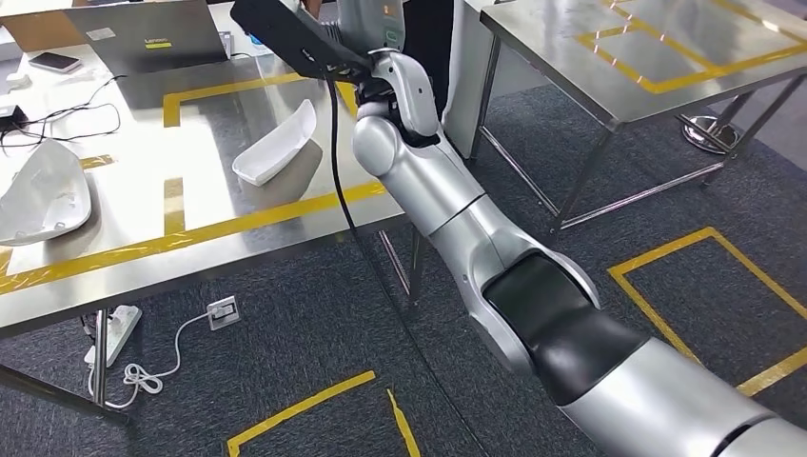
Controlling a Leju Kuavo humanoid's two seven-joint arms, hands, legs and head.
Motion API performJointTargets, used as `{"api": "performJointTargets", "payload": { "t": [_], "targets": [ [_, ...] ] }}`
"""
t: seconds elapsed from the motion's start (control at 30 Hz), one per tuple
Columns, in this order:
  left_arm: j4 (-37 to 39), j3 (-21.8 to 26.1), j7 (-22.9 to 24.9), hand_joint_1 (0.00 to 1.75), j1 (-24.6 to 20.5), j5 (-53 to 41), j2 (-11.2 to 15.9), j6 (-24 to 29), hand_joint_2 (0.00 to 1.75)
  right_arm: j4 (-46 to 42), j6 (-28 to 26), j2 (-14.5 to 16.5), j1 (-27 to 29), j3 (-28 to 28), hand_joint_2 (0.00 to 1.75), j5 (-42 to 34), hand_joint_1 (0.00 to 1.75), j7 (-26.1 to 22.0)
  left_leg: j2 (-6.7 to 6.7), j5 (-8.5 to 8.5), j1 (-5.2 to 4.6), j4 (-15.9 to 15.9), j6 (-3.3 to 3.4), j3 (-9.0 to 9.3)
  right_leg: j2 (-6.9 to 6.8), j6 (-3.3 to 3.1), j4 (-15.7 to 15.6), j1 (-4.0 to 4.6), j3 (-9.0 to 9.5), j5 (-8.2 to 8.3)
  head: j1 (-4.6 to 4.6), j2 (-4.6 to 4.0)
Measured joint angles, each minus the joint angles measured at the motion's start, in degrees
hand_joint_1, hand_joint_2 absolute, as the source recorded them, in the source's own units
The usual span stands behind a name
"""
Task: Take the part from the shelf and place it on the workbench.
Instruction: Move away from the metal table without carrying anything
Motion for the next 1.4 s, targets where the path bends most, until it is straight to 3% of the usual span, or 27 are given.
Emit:
{"api": "performJointTargets", "payload": {
  "t": [0.07, 0.1, 0.17, 0.2, 0.27, 0.33, 0.37, 0.43, 0.5, 0.57, 0.6, 0.67, 0.7, 0.77, 0.83, 0.87, 0.9, 0.93, 0.97, 1.0, 1.07, 1.13, 1.2, 1.27, 1.33, 1.37, 1.4],
  "targets": [
    [-0.04, 0.00, -0.01, 0.00, 0.01, 0.01, -0.01, 0.00, 0.00, -0.44, -0.47, -0.32, 0.25, -0.62, 0.00, 0.16, 0.00, 0.04, 0.03, 1.01, -0.03, 0.01, -0.60, -0.68, -0.02, -0.78, -7.07, 0.43, 4.93, -0.82, 0.51, 0.00],
    [-0.05, 0.00, -0.02, 0.00, 0.03, 0.04, -0.01, 0.00, 0.00, -0.58, -0.70, -0.58, 0.44, -0.96, 0.00, 0.24, 0.00, 0.08, 0.05, 1.52, 0.00, -0.15, -0.97, -0.73, -0.03, -1.16, -8.84, 0.65, 5.88, -1.36, 0.81, 0.01],
    [-0.03, 0.00, -0.02, 0.00, 0.12, 0.11, 0.04, 0.00, 0.00, -0.60, -1.27, -1.16, 1.09, -1.71, 0.00, 0.34, 0.00, 0.16, 0.03, 2.36, 0.10, -0.64, -1.70, -0.76, -0.08, -1.89, -9.63, 0.67, 5.60, -0.46, 1.21, 0.01],
    [-0.01, 0.00, 0.00, 0.00, 0.20, 0.14, 0.08, 0.00, 0.00, -0.55, -1.57, -1.41, 1.48, -2.17, 0.00, 0.41, 0.00, 0.18, -0.06, 1.79, 0.13, -0.36, -2.02, -1.12, -0.17, -2.32, -9.86, 0.52, 5.25, 0.18, 1.27, 0.01],
    [0.01, 0.00, 0.05, 0.00, 0.43, 0.13, 0.15, 0.00, 0.00, -0.44, -2.32, -1.83, 2.48, -3.22, 0.00, 0.66, 0.00, 0.13, -0.26, -2.24, 0.24, 3.17, -2.52, -2.53, -0.33, -3.00, -10.24, 0.13, 4.12, 1.70, 1.24, 0.00],
    [0.01, 0.00, 0.09, 0.00, 0.64, 0.12, 0.16, 0.00, 0.00, -0.33, -2.97, -2.32, 3.94, -4.40, 0.00, 1.10, 0.00, 0.04, -0.34, -7.39, 0.39, 10.19, -2.96, -4.18, -0.32, -3.22, -10.23, 0.09, 2.59, 2.98, 1.22, 0.00],
    [0.01, 0.00, 0.09, 0.00, 0.71, 0.10, 0.17, 0.00, 0.00, -0.27, -3.25, -2.63, 4.89, -5.01, 0.00, 1.37, 0.00, 0.02, -0.33, -8.56, 0.48, 13.28, -3.15, -4.53, -0.31, -3.14, -10.21, 0.08, 1.81, 3.61, 1.22, 0.00],
    [0.01, 0.00, 0.09, 0.00, 0.76, 0.05, 0.21, 0.00, 0.00, -0.20, -3.65, -3.41, 6.93, -6.36, 0.00, 1.98, 0.00, 0.04, -0.33, -7.41, 0.64, 14.78, -3.40, -2.97, -0.33, -2.78, -10.11, -0.02, 0.18, 4.86, 1.23, 0.00],
    [-0.01, 0.00, 0.08, 0.00, 0.74, 0.02, 0.25, 0.00, 0.00, -0.19, -3.86, -4.25, 8.53, -7.64, 0.00, 2.68, 0.00, 0.08, -0.36, -5.52, 0.85, 9.19, -3.55, 1.82, -0.35, -2.18, -9.84, -0.20, -1.38, 5.96, 1.25, 0.00],
    [-0.09, 0.00, -0.02, 0.00, 0.73, 0.01, 0.23, 0.00, 0.00, -0.17, -4.08, -5.30, 9.79, -8.96, 0.00, 3.76, 0.00, 0.16, -0.70, -6.23, 0.67, 2.63, -3.10, 6.34, -0.38, -1.37, -9.54, -0.22, -2.40, 6.91, 1.42, 0.00],
    [-0.13, 0.00, -0.09, 0.00, 0.75, -0.01, 0.22, 0.00, 0.00, -0.08, -4.24, -5.84, 10.45, -9.59, 0.00, 4.41, 0.00, 0.18, -0.90, -6.88, 0.52, 0.94, -2.68, 7.29, -0.40, -0.97, -9.56, -0.17, -2.61, 7.42, 1.58, 0.00],
    [-0.14, 0.00, -0.18, 0.00, 0.83, -0.04, 0.22, 0.00, 0.00, 0.42, -4.56, -6.86, 12.03, -10.74, 0.00, 5.52, 0.00, 0.10, -1.06, -6.38, 0.32, 0.39, -1.49, 7.06, -0.39, -0.19, -9.92, -0.26, -2.72, 8.34, 1.95, 0.00],
    [-0.14, 0.00, -0.19, 0.00, 0.83, -0.06, 0.22, 0.00, 0.00, 0.82, -4.69, -7.38, 12.80, -11.26, 0.00, 5.90, 0.00, 0.06, -1.00, -5.89, 0.32, 0.32, -0.93, 6.72, -0.33, 0.16, -9.77, -0.36, -2.96, 8.04, 2.03, 0.00],
    [-0.14, 0.00, -0.12, 0.00, 0.82, -0.16, 0.32, 0.00, 0.00, 1.95, -4.90, -8.58, 14.22, -12.42, 0.00, 6.39, 0.00, 0.02, -0.82, -4.58, 0.35, 0.08, 0.15, 5.53, -0.23, 0.72, -6.47, -0.52, -4.30, 4.29, 2.26, 0.00],
    [-0.13, -0.01, 0.01, 0.00, 0.85, -0.31, 0.44, 0.00, 0.00, 3.58, -5.42, -9.71, 15.62, -13.68, 0.00, 6.48, 0.00, -0.21, -0.79, -3.21, 0.18, 0.09, 0.72, 3.92, -0.15, 1.00, 0.96, -0.46, -6.47, -1.46, 2.59, 0.00],
    [-0.12, -0.02, 0.05, 0.00, 0.91, -0.35, 0.46, 0.00, 0.00, 4.48, -5.77, -10.17, 16.47, -14.30, 0.00, 6.41, 0.00, -0.42, -0.81, -2.55, 0.08, 0.11, 0.84, 3.05, -0.13, 1.03, 4.53, -0.40, -7.18, -3.19, 2.75, 0.00],
    [-0.11, -0.02, 0.10, 0.00, 0.98, -0.37, 0.46, 0.00, 0.00, 5.31, -6.12, -10.53, 17.41, -14.88, 0.00, 6.37, 0.00, -0.67, -0.82, -1.92, -0.02, 0.15, 0.90, 2.20, -0.11, 0.95, 6.70, -0.33, -7.15, -3.63, 2.93, 0.01],
    [-0.11, -0.01, 0.14, 0.00, 1.04, -0.35, 0.46, 0.00, 0.00, 6.13, -6.40, -10.84, 18.29, -15.46, 0.00, 6.39, 0.00, -0.91, -0.83, -1.31, -0.11, 0.19, 0.89, 1.38, -0.11, 0.76, 6.91, -0.24, -6.11, -2.91, 3.25, 0.01],
    [-0.10, -0.01, 0.17, 0.00, 1.10, -0.28, 0.46, 0.00, 0.00, 6.88, -6.57, -11.07, 18.98, -16.01, 0.00, 6.46, 0.00, -1.06, -0.82, -0.73, -0.19, 0.23, 0.84, 0.64, -0.11, 0.47, 4.95, -0.11, -3.97, -1.53, 3.65, 0.01],
    [-0.10, -0.01, 0.18, 0.00, 1.12, -0.15, 0.46, 0.00, 0.00, 7.72, -6.74, -11.28, 19.44, -16.57, 0.00, 6.58, 0.00, -1.20, -0.79, -0.16, -0.26, 0.26, 0.75, 0.01, -0.10, 0.02, 1.30, 0.12, -0.94, -0.49, 4.10, 0.02],
    [-0.14, -0.01, 0.11, 0.00, 1.15, 0.14, 0.43, 0.00, 0.00, 9.63, -7.21, -11.75, 20.01, -17.62, 0.00, 6.69, 0.00, -1.33, -0.70, 0.88, -0.40, 0.18, 0.32, -0.82, -0.15, -0.87, -6.56, 0.63, 4.54, -0.51, 4.74, 0.02],
    [-0.15, 0.00, 0.01, 0.00, 1.29, 0.35, 0.40, 0.00, 0.00, 11.93, -7.84, -12.18, 20.80, -18.54, 0.00, 6.55, 0.00, -1.45, -0.64, 1.92, -0.26, -0.22, -0.34, -1.00, -0.18, -1.44, -9.92, 1.10, 6.22, -1.11, 5.25, 0.02],
    [-0.11, 0.00, -0.12, 0.00, 1.62, 0.61, 0.50, 0.00, 0.00, 14.36, -8.28, -12.41, 21.94, -19.33, 0.00, 6.12, 0.00, -1.56, -0.66, 2.45, -0.18, -0.60, -1.06, -1.15, -0.29, -1.95, -10.52, 1.00, 5.78, 0.12, 5.64, 0.02],
    [-0.07, 0.00, -0.25, 0.00, 1.93, 0.87, 0.62, 0.00, 0.00, 16.39, -8.44, -12.46, 23.17, -19.95, 0.00, 5.61, 0.00, -1.66, -0.71, -0.57, -0.22, 1.52, -1.66, -2.06, -0.51, -2.51, -11.13, 0.50, 4.99, 1.65, 5.47, 0.02],
    [-0.06, 0.00, -0.38, 0.00, 2.11, 1.10, 0.68, 0.00, 0.00, 18.12, -8.39, -12.47, 24.58, -20.60, 0.00, 5.17, 0.00, -1.73, -0.72, -6.55, 0.02, 8.03, -2.18, -3.59, -0.65, -2.81, -11.25, 0.26, 3.56, 2.99, 5.15, 0.02],
    [-0.05, 0.00, -0.42, 0.00, 2.18, 1.20, 0.70, 0.00, 0.00, 18.81, -8.29, -12.47, 25.34, -20.89, 0.00, 5.01, 0.00, -1.73, -0.71, -8.64, 0.15, 11.68, -2.46, -4.14, -0.71, -2.83, -11.19, 0.21, 2.68, 3.63, 5.07, 0.02],
    [-0.05, 0.00, -0.44, 0.00, 2.23, 1.28, 0.74, 0.00, 0.00, 19.44, -8.17, -12.48, 26.06, -21.14, 0.00, 4.89, 0.00, -1.72, -0.70, -9.43, 0.29, 14.44, -2.73, -4.21, -0.76, -2.76, -11.10, 0.15, 1.73, 4.27, 5.03, 0.02]
  ]
}}
